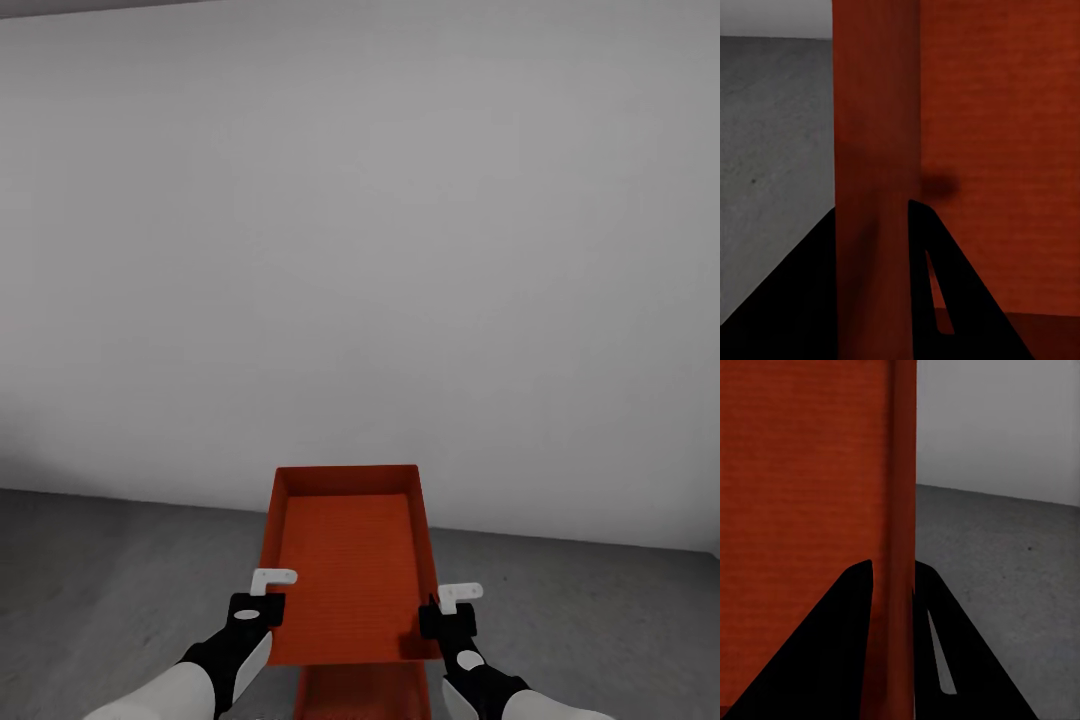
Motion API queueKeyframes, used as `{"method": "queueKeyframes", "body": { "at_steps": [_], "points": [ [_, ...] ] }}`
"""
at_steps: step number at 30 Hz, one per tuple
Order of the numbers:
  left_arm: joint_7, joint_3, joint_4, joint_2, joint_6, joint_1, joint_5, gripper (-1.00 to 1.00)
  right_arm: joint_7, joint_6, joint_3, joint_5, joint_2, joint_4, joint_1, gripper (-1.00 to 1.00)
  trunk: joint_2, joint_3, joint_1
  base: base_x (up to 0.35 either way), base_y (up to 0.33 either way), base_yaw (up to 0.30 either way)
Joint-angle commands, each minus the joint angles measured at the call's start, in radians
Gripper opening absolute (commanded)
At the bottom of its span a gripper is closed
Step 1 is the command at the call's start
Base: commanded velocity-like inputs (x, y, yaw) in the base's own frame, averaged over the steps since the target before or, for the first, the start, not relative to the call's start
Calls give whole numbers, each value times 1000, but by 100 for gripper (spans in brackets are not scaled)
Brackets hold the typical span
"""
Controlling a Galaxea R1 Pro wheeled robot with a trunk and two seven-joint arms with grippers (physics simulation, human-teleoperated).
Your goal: Move the two storage containers from the living room to the garage. In the garage, place one container on the floor and stack the other container on top of it (either order is fine).
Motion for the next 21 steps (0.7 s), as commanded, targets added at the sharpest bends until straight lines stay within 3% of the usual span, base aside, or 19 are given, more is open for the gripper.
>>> {"method": "queueKeyframes", "body": {
  "at_steps": [1, 11, 21],
  "points": [
    [1, 26, -45, -8, 2, -1, 62, -100, 4, 0, 18, -3, 0, 1, 0, -100, -1, -3, 0, 0, 0, 0],
    [1, 26, -45, -8, 3, -1, 62, -100, 4, 0, 18, -3, 1, 1, 0, -100, -1, -18, 0, 0, 0, -29],
    [1, 26, -45, -8, 3, -1, 62, -100, 4, -1, 18, -4, 1, 1, 0, -100, -1, -33, 0, 0, 0, -143]
  ]
}}
